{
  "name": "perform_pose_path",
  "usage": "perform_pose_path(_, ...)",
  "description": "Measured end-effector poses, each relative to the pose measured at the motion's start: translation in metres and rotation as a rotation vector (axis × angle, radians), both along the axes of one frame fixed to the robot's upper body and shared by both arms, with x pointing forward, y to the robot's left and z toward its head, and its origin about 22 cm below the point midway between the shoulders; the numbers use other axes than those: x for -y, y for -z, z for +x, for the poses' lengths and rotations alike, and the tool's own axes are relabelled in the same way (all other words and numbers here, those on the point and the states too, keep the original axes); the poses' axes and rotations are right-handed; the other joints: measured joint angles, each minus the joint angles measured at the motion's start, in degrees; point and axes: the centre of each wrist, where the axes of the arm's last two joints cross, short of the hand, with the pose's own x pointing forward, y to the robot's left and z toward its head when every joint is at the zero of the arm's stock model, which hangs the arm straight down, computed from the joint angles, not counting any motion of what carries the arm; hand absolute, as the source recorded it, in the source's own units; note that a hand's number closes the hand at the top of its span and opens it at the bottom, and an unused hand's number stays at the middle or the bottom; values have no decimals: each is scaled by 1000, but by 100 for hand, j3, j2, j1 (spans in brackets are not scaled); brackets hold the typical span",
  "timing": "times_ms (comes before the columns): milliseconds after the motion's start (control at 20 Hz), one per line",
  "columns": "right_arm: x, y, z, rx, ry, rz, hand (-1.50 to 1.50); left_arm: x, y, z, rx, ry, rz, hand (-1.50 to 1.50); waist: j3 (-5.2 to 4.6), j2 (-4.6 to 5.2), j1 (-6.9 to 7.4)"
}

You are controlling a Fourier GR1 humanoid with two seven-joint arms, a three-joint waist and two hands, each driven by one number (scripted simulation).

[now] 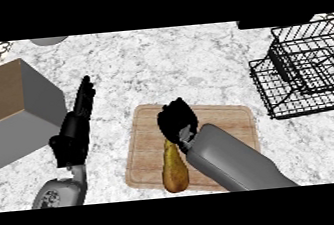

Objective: Pick the sweet potato from the cutting board and place it in the tiered basket

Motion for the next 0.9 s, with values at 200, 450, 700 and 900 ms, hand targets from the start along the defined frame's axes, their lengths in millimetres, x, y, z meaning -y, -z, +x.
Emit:
perform_pose_path(200, 1, 6, -2, -3, 9, 21, -150, -4, -2, 4, -1, 7, -6, 0, 0, 1, 4)
perform_pose_path(450, 10, 20, 0, 14, 26, 58, 150, -2, -5, 4, -5, 5, 2, 0, 1, 1, 3)
perform_pose_path(700, 16, 27, -2, 107, -47, 91, 150, 1, -4, 1, -3, 5, -2, 0, 1, -20, 9)
perform_pose_path(900, 15, 32, 4, 166, -120, 92, 150, 2, -6, 4, -4, 5, -2, 0, 2, -20, 20)
